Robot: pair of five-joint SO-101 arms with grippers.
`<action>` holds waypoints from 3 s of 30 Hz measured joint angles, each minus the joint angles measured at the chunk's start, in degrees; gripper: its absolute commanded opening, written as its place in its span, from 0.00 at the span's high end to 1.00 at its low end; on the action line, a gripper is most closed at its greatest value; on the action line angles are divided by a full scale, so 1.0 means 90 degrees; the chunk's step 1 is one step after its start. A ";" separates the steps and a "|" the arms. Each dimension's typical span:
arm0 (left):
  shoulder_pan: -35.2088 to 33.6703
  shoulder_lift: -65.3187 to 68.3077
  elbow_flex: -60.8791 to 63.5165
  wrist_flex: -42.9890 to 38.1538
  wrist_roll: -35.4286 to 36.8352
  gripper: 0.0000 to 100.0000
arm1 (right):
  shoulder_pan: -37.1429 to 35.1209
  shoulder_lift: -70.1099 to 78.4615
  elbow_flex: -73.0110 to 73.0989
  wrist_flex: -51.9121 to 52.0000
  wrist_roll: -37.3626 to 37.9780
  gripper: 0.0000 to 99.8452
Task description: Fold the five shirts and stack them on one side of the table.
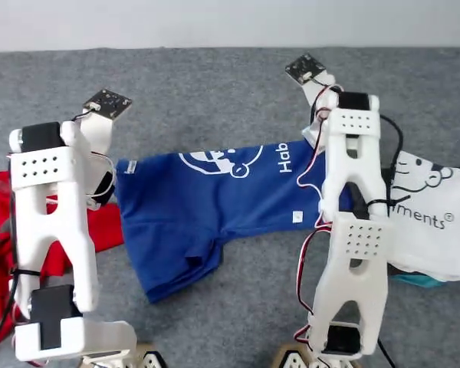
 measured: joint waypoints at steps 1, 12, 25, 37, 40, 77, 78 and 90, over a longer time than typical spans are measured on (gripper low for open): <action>0.0000 0.0000 0.0000 0.0000 0.0000 0.98 | 0.0010 0.0000 -0.0117 0.0361 0.0000 0.96; -0.0078 -0.0899 0.0000 0.0000 0.0000 0.98 | -0.0225 -0.0244 -0.0147 0.2198 -0.0430 0.99; -0.2911 -0.1358 0.0000 0.0000 -0.0049 0.98 | -0.2842 -0.2276 0.2354 0.2198 -0.0469 0.94; -0.4190 -0.1368 0.0508 -0.0391 -0.0625 0.98 | -0.6164 -0.2256 0.2432 0.2198 -0.0449 0.80; -0.4269 -0.1368 0.0869 -0.0547 -0.0625 0.98 | -0.6662 -0.2012 0.2432 0.2198 -0.0420 0.80; -0.4767 -0.1368 0.0947 -0.0801 -0.1348 0.98 | -0.7170 -0.2256 0.5216 -0.0332 -0.0440 0.95; -0.4777 -0.1368 0.0947 -0.0801 -0.1348 0.98 | -0.7131 -0.2256 0.5206 -0.0332 -0.0440 0.96; -0.4777 -0.1368 0.0947 -0.0801 -0.1348 0.98 | -0.6906 -0.1807 0.4542 -0.0088 -0.0293 0.99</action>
